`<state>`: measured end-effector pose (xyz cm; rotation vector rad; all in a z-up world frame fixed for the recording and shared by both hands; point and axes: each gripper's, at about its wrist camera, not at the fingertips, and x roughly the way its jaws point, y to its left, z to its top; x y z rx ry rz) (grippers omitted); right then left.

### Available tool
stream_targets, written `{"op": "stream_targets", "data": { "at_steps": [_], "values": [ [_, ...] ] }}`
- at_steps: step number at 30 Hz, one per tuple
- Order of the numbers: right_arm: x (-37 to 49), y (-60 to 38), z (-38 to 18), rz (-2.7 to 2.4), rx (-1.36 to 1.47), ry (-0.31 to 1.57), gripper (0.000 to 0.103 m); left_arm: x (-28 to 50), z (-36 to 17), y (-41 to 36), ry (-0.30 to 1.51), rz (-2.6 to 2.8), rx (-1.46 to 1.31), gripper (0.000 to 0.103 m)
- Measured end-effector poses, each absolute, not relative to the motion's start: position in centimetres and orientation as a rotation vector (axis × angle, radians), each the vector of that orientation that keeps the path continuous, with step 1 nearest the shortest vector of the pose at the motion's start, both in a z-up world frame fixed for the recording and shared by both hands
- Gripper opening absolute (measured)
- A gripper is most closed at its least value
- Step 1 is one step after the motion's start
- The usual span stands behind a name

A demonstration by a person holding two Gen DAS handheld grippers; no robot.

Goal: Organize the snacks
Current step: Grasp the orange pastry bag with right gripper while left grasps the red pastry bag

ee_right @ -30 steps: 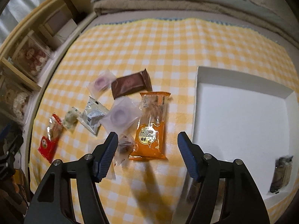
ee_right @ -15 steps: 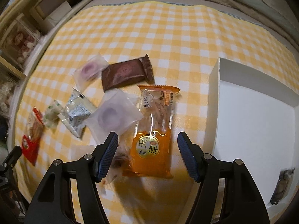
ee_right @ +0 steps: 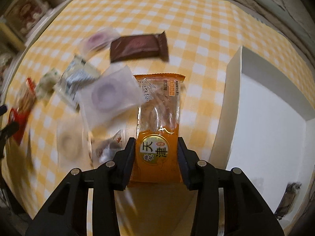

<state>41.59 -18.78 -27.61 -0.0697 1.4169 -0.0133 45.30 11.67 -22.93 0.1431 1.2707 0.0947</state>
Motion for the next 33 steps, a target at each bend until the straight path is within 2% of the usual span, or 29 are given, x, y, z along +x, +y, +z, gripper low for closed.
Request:
{"op": "stream_targets", "data": {
  "at_steps": [3, 6, 13, 17, 19, 26, 33],
  "values": [
    [39.6, -18.6, -27.5, 0.02, -0.097, 1.432, 0.041, 45.3, -23.0, 11.7, 1.294, 0.079, 0.125, 0.063],
    [37.5, -18.1, -27.4, 0.069, -0.082, 1.459, 0.041, 44.9, -22.8, 11.5, 1.317, 0.04, 0.106, 0.059],
    [32.7, -16.7, -27.5, 0.198, -0.111, 1.568, 0.041, 44.1, -22.3, 9.8, 1.362, -0.076, 0.101, 0.059],
    [30.8, -15.7, -27.4, 0.244, -0.09, 1.589, 0.047, 44.5, -22.0, 9.7, 1.341, -0.045, 0.086, 0.064],
    [31.0, -15.8, -27.4, 0.227, -0.056, 1.574, 0.05, 44.9, -22.2, 10.0, 1.336, 0.001, 0.053, 0.069],
    [34.2, -16.4, -28.7, 0.165, -0.028, 1.572, 0.05, 46.7, -22.9, 10.8, 1.325, 0.12, -0.078, 0.067],
    [35.8, -14.1, -29.9, 0.172, -0.087, 1.581, 0.047, 47.7, -23.9, 11.4, 1.349, 0.164, -0.16, 0.042]
  ]
}}
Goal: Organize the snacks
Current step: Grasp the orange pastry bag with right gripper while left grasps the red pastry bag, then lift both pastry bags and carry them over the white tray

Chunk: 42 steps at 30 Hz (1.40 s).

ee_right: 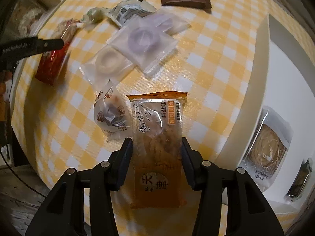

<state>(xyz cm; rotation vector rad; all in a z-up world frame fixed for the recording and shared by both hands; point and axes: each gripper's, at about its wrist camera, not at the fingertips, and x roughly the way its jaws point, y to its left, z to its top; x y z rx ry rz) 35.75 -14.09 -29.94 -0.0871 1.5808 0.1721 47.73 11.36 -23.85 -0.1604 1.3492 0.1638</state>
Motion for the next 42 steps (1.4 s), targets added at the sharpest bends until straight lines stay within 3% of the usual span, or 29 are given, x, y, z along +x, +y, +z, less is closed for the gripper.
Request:
{"op": "stream_targets", "data": {
  "at_steps": [2, 8, 29, 42],
  "values": [
    [35.5, -13.9, -30.0, 0.175, -0.09, 1.57, 0.041, 47.7, -24.1, 11.2, 1.365, 0.163, -0.159, 0.042],
    [35.2, -14.9, -28.2, 0.161, -0.05, 1.551, 0.038, 47.7, -23.7, 10.5, 1.362, 0.161, -0.135, 0.036],
    [36.2, -18.1, -17.7, 0.128, 0.031, 1.288, 0.038, 41.8, -12.3, 8.2, 1.091, 0.05, -0.193, 0.034],
    [33.7, -22.9, -11.2, 0.046, 0.086, 1.124, 0.038, 37.2, -7.7, 2.0, 0.98, -0.09, -0.164, 0.034]
  ]
}}
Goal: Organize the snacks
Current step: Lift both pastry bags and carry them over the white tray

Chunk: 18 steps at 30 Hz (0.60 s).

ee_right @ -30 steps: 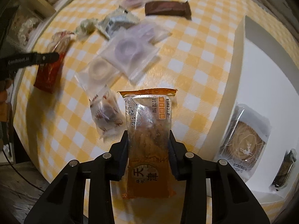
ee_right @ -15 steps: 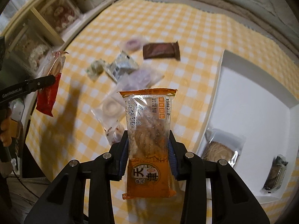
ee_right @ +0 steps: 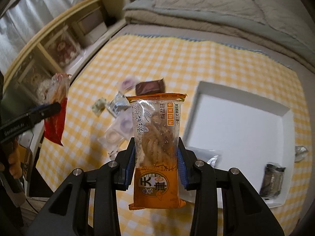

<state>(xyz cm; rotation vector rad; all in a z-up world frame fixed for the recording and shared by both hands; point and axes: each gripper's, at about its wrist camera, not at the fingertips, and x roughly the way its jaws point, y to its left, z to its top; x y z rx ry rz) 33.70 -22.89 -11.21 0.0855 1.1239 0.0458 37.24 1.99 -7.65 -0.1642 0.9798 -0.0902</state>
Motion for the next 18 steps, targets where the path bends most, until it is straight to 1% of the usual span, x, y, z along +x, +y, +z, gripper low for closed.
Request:
{"op": "stream_targets", "data": {
  "at_steps": [10, 18],
  "values": [
    [30.7, -30.0, -8.7, -0.094, 0.158, 1.056, 0.038, 36.5, -7.0, -4.0, 0.96, -0.237, -0.166, 0.034],
    [28.9, -35.5, -8.4, -0.204, 0.211, 1.037, 0.038, 39.2, -9.7, -10.5, 1.002, -0.344, -0.153, 0.034]
  ]
}}
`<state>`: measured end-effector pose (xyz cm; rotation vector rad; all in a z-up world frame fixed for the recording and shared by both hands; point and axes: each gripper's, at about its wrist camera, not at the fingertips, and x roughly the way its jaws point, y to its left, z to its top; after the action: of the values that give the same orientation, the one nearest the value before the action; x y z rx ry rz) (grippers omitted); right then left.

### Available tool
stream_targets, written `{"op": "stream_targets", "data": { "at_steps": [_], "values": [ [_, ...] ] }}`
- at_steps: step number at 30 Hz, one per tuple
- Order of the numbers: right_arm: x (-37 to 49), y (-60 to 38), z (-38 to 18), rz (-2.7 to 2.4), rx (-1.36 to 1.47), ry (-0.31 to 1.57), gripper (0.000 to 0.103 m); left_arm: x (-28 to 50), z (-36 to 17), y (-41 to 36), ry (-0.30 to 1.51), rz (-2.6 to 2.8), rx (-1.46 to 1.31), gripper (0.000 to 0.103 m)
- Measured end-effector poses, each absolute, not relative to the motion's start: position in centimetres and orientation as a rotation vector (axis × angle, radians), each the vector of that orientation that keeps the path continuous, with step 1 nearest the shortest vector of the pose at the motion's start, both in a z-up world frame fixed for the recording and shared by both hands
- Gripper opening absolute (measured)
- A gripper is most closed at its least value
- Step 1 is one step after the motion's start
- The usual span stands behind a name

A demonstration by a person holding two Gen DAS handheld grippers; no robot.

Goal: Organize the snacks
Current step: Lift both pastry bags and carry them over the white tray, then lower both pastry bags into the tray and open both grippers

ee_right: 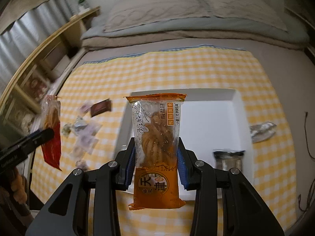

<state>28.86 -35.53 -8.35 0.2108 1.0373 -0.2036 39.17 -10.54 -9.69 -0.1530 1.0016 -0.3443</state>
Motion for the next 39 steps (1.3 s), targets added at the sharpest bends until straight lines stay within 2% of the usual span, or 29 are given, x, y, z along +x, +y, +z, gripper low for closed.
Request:
{"op": "stream_targets", "data": {
  "at_steps": [15, 29, 35, 37, 39],
  "values": [
    [27.4, -40.8, -12.3, -0.282, 0.241, 1.106, 0.038, 43.8, -19.0, -20.7, 1.154, -0.488, -0.261, 0.034],
    [28.0, -43.3, -16.4, -0.3, 0.312, 1.177, 0.038, 49.1, -26.3, -24.1, 1.248, -0.455, -0.282, 0.035],
    [28.7, -43.6, -18.1, -0.299, 0.329, 1.211, 0.038, 50.2, -27.2, -25.7, 1.26, -0.451, -0.205, 0.045],
    [29.0, -43.6, -18.4, -0.298, 0.325, 1.218, 0.038, 50.5, -27.2, -26.3, 1.256, -0.459, -0.178, 0.057],
    [29.3, -43.6, -18.8, -0.299, 0.331, 1.228, 0.038, 50.4, -27.1, -26.4, 1.249, -0.468, -0.151, 0.057]
  ]
}}
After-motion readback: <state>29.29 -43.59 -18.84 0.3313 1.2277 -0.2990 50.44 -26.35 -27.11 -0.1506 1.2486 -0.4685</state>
